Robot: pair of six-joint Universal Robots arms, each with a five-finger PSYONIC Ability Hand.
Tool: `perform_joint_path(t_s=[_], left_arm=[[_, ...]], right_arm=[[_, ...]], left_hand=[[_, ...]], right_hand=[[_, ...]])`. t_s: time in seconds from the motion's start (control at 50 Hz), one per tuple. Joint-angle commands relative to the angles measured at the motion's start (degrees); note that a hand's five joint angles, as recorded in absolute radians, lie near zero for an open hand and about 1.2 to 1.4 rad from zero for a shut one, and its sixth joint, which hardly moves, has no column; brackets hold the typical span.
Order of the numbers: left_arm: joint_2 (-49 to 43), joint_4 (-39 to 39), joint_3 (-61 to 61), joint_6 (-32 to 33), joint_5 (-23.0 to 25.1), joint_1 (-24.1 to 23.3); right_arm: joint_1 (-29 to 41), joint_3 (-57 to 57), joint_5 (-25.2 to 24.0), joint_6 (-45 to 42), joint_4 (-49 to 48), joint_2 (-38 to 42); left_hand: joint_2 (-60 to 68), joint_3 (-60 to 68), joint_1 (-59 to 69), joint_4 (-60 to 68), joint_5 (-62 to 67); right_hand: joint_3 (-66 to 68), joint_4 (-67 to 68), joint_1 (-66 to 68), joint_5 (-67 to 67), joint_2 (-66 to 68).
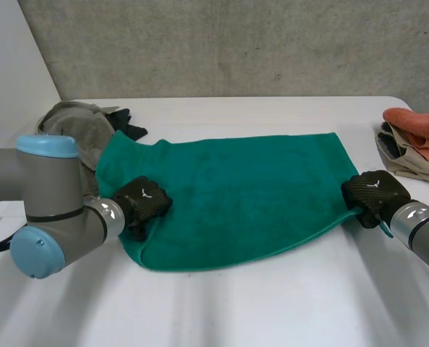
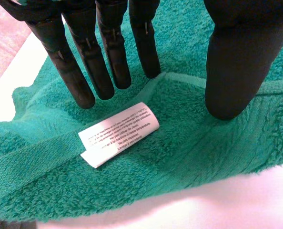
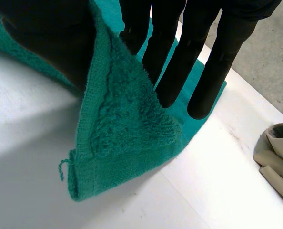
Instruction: Fold the laundry.
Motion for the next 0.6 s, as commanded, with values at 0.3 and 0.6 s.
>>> perform_joint_path(t_s=[0.3, 0.6], left_arm=[[4.5, 2.7, -3.3, 1.5, -5.7, 1.7], [18.5, -1.5, -21.1, 2.3, -8.1, 5.6]], right_arm=[[-0.6, 0.1, 0.1, 0.6, 0.4, -2.4], [-2.2, -0.4, 0.7, -9.9, 14.9, -6.6]], left_hand=[[42.1, 42.2, 41.8, 42.0, 42.2], [42.1, 42.2, 41.8, 42.0, 42.2]], right_hand=[[11.6, 11.2, 15.0, 11.5, 12.3], [11.6, 11.2, 15.0, 11.5, 12.3]])
